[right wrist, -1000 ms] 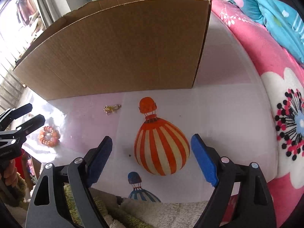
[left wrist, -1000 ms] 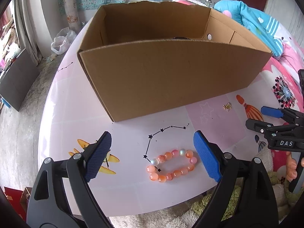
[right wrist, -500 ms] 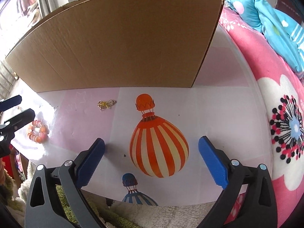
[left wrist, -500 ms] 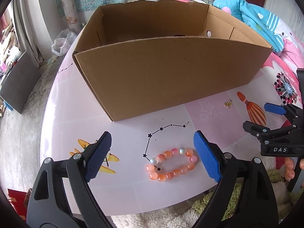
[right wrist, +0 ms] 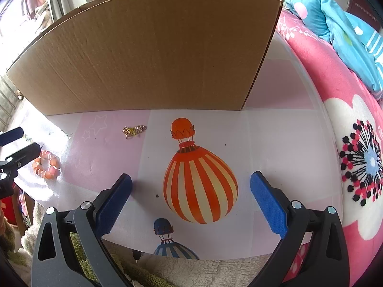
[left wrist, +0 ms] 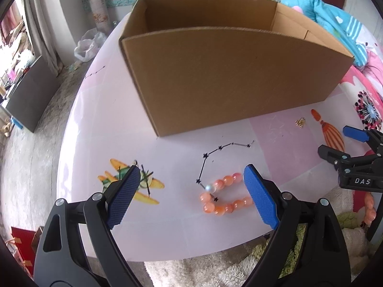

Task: Organize jewelry
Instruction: 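Lower the left tool around the pink-orange bead bracelet and close on it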

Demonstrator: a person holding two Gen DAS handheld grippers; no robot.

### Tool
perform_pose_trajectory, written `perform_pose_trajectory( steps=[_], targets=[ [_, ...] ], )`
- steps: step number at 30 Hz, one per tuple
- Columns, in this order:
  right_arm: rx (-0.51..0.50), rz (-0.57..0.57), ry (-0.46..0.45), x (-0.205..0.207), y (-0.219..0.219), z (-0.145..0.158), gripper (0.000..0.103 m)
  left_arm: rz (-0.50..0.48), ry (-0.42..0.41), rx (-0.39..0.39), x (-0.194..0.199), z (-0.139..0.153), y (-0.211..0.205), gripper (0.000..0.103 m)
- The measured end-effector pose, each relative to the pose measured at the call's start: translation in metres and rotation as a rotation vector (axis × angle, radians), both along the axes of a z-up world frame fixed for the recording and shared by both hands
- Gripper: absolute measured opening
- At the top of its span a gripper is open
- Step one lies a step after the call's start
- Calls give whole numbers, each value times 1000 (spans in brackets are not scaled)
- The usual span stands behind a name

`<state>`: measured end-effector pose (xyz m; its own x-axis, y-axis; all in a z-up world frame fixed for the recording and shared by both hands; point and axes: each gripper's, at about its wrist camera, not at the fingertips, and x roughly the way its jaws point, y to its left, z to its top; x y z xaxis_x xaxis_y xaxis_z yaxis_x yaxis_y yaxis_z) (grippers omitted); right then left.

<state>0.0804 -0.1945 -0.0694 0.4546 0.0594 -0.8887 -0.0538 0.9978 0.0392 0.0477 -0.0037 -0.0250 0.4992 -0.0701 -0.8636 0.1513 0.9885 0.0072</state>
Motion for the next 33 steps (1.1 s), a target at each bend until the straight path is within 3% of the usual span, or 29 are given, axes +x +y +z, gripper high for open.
perform_pose_trajectory(
  steps=[15,33],
  targets=[
    [-4,-14,44,9,0,3,96,58,37,42,7,-5,-5,84],
    [-5,-47,55,24,2,5,96,55,17,21,2,-4,3,85]
  ],
)
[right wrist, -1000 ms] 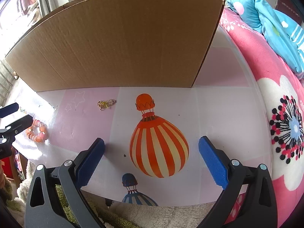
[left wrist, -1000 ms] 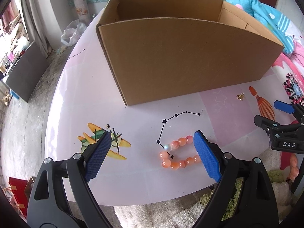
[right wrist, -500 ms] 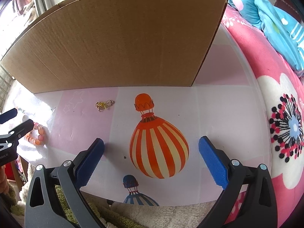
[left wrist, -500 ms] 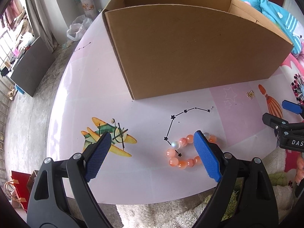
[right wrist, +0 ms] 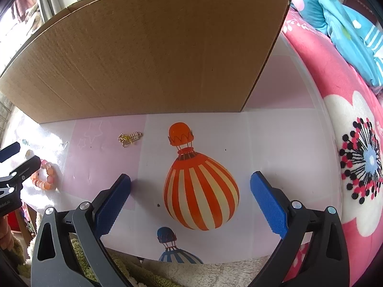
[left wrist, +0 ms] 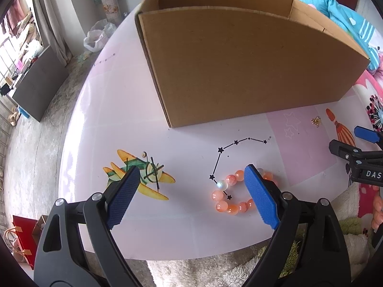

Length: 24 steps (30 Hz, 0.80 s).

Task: Organize jewelry
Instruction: 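Lower the left tool around the pink-orange bead bracelet and close on it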

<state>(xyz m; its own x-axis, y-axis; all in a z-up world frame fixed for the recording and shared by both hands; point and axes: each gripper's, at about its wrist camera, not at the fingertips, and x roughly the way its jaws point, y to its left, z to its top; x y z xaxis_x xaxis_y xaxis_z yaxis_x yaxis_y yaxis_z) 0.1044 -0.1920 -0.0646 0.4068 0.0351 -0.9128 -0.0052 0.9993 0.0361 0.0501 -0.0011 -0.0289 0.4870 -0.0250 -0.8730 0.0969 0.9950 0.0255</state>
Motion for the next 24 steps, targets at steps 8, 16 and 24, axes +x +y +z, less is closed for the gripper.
perform_pose_trajectory(
  steps=[8,16,24],
  targets=[
    [1,-9,-8,2,1,1,96,-214,-114,-167,-39,21,-13,85],
    [1,-15,-14,-2,0,1,96,-332,-82,-104,-48,6,-44,54],
    [3,-14,-16,-3,-1,0,97,-299,-25,-83,-33,-3,-40,30]
  ],
)
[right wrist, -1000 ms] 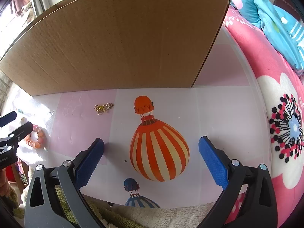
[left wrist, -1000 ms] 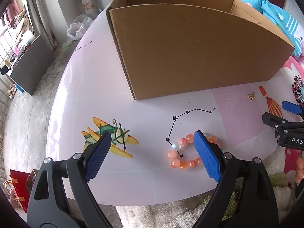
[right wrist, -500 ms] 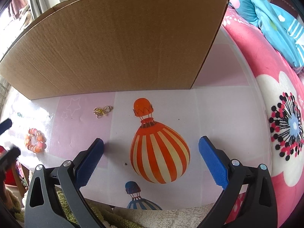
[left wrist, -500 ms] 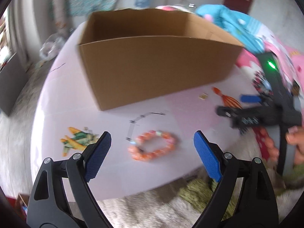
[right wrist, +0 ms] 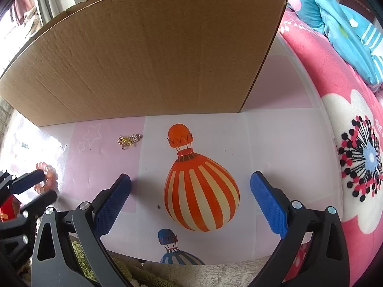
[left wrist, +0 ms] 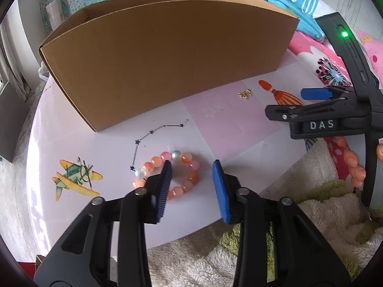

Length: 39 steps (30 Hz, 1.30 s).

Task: Organize jewelry
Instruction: 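Lower the left tool around the pink-orange bead bracelet and close on it, then close the right tool on a gold spring charm while the left tool holds the bracelet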

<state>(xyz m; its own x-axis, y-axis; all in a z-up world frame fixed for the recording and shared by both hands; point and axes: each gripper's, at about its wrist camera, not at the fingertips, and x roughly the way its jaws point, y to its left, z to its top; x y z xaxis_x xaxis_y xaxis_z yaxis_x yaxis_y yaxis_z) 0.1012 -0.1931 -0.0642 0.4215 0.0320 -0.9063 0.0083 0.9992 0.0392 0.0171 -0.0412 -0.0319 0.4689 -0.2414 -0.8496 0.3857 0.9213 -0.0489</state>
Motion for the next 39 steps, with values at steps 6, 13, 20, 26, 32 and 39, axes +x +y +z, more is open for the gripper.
perform_pose_trajectory(
  steps=[6,13,20,26,32,39],
  targets=[
    [0,0,-1,-2,1,1,97,30,3,27,13,0,2,13],
    [0,0,-2,-3,1,1,97,54,16,16,25,0,5,9],
    [0,0,-2,-3,0,1,97,60,22,8,27,-1,6,9],
    [0,-1,-2,-4,0,1,96,63,26,5,30,-1,7,9],
    [1,0,3,-3,-1,1,96,63,26,2,30,0,10,9],
    [11,17,-33,-10,-2,2,97,55,22,9,34,0,5,9]
  ],
)
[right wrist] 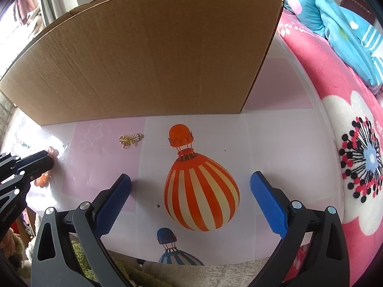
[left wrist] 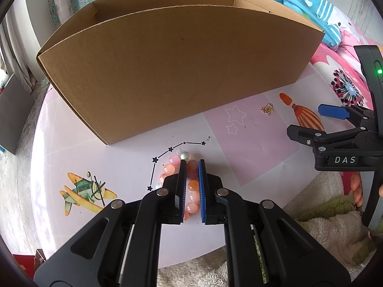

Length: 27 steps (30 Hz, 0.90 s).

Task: Organize jewelry
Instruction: 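Close the right tool on a gold spring charm while the left tool holds the bracelet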

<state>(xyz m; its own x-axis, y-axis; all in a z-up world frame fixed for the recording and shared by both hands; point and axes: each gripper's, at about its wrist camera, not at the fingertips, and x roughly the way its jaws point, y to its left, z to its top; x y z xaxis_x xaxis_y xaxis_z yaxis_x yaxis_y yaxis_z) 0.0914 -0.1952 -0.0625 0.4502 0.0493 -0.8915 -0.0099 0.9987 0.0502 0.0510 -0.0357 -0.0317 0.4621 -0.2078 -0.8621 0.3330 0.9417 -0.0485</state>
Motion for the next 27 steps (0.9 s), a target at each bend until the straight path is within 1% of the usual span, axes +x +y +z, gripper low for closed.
perform_pose_trajectory(
  steps=[3,5,6,8,10,12,14,15,17,19,20,24,27],
  targets=[
    [29,26,1,-4,-3,2,96,1,-1,-5,0,0,1,9],
    [90,28,-12,-5,-9,6,96,1,-1,-9,0,0,2,9],
    [123,25,-42,-6,-13,12,96,1,-1,-11,-1,-1,2,9],
    [121,26,-88,-6,-14,18,96,0,-2,-12,-1,-1,3,9],
    [104,52,-140,-5,-11,22,96,0,-3,-15,-3,-1,3,9],
    [109,91,-158,-2,-6,22,95,1,-3,-17,-3,-1,4,9],
    [109,124,-168,0,0,21,81,0,-2,-20,-3,-1,5,9],
    [108,141,-175,0,4,21,79,0,-2,-22,-3,-1,6,9],
    [117,172,-174,1,9,21,66,-1,-2,-23,-4,-1,8,9],
    [118,206,-174,3,14,20,61,0,-1,-26,-4,-1,9,9],
    [115,216,-177,4,15,19,56,1,-2,-28,-4,-1,10,9],
    [113,280,-190,2,26,24,51,3,-1,-36,-3,-1,14,9],
    [82,300,-184,1,33,21,43,3,-2,-41,-3,0,16,9]
  ],
)
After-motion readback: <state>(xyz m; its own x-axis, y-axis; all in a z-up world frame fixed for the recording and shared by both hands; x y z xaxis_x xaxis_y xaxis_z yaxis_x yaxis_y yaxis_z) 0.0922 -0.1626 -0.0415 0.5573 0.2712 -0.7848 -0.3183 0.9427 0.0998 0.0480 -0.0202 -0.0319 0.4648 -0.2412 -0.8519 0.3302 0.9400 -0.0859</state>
